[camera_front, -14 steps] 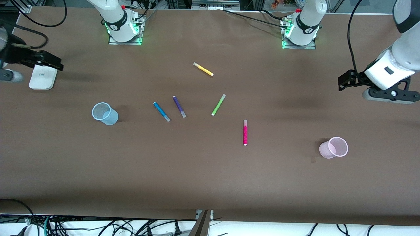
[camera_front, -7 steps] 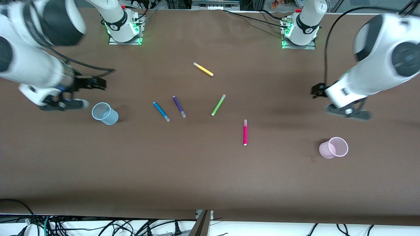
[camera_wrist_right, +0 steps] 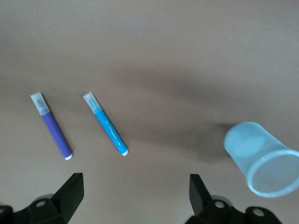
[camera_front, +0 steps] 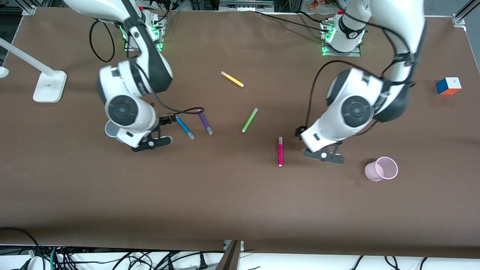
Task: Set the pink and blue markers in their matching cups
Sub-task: 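Move the right gripper to the blue marker while the left gripper reaches the pink marker, then lower and close the right gripper on the blue marker while the left grasps pink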
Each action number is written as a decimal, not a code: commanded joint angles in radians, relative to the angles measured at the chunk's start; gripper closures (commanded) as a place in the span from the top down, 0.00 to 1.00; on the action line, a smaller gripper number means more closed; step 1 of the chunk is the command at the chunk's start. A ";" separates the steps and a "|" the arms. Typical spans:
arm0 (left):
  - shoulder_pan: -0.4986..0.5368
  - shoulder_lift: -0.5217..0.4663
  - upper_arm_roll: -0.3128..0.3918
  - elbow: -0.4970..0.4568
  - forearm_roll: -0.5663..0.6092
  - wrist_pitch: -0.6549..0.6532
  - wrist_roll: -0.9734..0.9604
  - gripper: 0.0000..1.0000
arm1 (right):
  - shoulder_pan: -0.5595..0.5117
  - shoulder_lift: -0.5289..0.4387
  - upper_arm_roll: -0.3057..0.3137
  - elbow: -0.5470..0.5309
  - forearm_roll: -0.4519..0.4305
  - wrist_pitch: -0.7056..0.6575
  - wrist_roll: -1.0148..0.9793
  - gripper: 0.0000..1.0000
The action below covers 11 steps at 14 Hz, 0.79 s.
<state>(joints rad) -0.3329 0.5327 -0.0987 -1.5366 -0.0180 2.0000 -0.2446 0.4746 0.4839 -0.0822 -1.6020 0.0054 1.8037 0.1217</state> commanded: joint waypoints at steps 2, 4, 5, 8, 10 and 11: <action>-0.078 0.128 0.013 0.029 -0.005 0.144 -0.088 1.00 | 0.045 0.067 -0.007 -0.041 0.010 0.126 0.001 1.00; -0.086 0.150 0.014 -0.006 -0.005 0.193 -0.090 1.00 | 0.052 0.094 0.016 -0.099 0.010 0.239 0.001 1.00; -0.086 0.153 0.013 -0.026 -0.005 0.198 -0.090 1.00 | 0.052 0.100 0.025 -0.133 0.010 0.299 -0.002 1.00; -0.101 0.164 0.014 -0.095 -0.005 0.233 -0.172 1.00 | 0.053 0.123 0.044 -0.197 0.011 0.431 0.002 1.00; -0.115 0.168 0.014 -0.146 -0.002 0.313 -0.194 1.00 | 0.061 0.136 0.044 -0.200 0.011 0.447 0.003 1.00; -0.115 0.171 0.014 -0.167 -0.002 0.351 -0.194 1.00 | 0.065 0.143 0.044 -0.202 0.011 0.462 0.003 1.00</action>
<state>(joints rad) -0.4304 0.7159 -0.0946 -1.6462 -0.0179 2.2802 -0.4155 0.5302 0.6320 -0.0397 -1.7842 0.0055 2.2333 0.1217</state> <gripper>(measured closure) 0.000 0.000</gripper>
